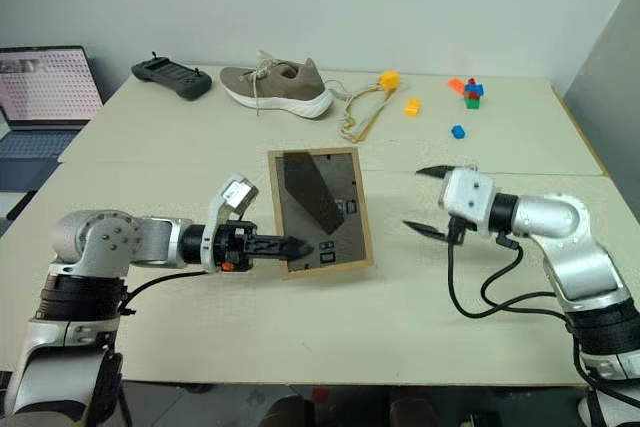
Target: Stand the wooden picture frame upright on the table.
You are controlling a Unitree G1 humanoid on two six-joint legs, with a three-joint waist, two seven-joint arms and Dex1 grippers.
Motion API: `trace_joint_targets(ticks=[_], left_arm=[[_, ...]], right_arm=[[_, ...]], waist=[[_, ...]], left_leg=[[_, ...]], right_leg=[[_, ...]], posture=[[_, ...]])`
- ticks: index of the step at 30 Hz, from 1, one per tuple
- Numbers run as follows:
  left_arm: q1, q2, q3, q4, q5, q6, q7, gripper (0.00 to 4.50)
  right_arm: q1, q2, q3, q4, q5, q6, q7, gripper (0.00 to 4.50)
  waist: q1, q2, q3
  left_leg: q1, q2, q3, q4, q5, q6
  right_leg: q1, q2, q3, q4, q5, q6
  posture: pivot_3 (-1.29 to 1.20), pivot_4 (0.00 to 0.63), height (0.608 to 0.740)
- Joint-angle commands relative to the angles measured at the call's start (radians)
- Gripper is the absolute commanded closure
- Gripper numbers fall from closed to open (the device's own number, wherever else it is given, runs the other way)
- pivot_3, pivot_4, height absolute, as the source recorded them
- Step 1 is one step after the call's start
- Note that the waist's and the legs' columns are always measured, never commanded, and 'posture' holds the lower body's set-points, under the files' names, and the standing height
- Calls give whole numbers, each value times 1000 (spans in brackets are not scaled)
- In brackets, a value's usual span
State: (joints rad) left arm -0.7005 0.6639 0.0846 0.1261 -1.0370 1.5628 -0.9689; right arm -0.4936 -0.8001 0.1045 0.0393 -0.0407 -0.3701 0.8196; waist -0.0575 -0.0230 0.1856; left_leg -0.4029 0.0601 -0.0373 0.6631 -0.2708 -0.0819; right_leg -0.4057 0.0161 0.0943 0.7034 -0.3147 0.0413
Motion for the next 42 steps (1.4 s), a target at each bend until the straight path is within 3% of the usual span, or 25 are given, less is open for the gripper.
trace_joint_targets(ticks=[1,5,11,14,17,26,32,34,41,42], left_arm=[[-26,21,4,-29,-147,52,23,3220],[-31,21,-15,-16,-229,52,85,3220],[-12,15,-32,-39,-320,52,160,3220],[-1,15,-30,-40,-363,52,191,3220],[20,15,-31,-58,-374,52,220,3220],[43,8,-23,-66,-397,52,255,3220],[30,-20,-10,-53,-376,43,266,3220],[35,-22,-2,-61,-364,23,260,2521],[1,-33,135,91,-367,-12,365,1246],[20,-25,168,69,-373,-26,393,1010]], right_arm=[[-138,16,3,267,-370,-642,-337,82],[-247,73,-4,393,-611,-851,-590,82],[-318,179,44,411,-742,-897,-755,82],[-332,189,94,439,-762,-909,-757,82],[-340,174,118,479,-759,-915,-775,607],[-361,142,112,450,-762,-938,-839,2757],[-365,146,108,402,-766,-933,-846,2923],[-364,143,109,407,-753,-924,-840,2925],[-337,95,110,433,-671,-916,-808,3173],[-317,84,135,450,-594,-905,-767,3173]], waist=[[-12,0,0],[-26,0,0],[-26,0,0],[-26,0,0],[-25,0,0],[-26,0,0],[-26,0,0],[-26,0,0],[-25,0,0],[-25,0,0]], left_leg=[[1,0,1,0,0,0],[3,1,2,-1,3,-5],[4,1,2,1,3,-6],[4,1,1,1,4,-6],[4,0,1,2,4,-6],[4,0,0,2,4,-6],[4,0,0,2,4,-6],[4,0,0,2,4,-6],[4,0,0,2,4,-6],[4,0,0,2,4,-6]], right_leg=[[0,0,2,1,0,0],[0,0,3,5,0,-1],[0,0,3,8,0,-1],[0,0,2,9,-1,-2],[0,-1,2,9,-1,-2],[0,-1,2,9,-1,-2],[0,-1,2,9,-1,-2],[0,-1,2,9,0,-2],[0,-1,2,9,0,-2],[0,-2,2,9,0,-2]], posture=[[0,150,740],[0,150,740],[0,150,740],[0,150,740],[0,150,740],[0,150,740],[0,150,740],[0,150,740],[0,150,740],[0,150,740]])
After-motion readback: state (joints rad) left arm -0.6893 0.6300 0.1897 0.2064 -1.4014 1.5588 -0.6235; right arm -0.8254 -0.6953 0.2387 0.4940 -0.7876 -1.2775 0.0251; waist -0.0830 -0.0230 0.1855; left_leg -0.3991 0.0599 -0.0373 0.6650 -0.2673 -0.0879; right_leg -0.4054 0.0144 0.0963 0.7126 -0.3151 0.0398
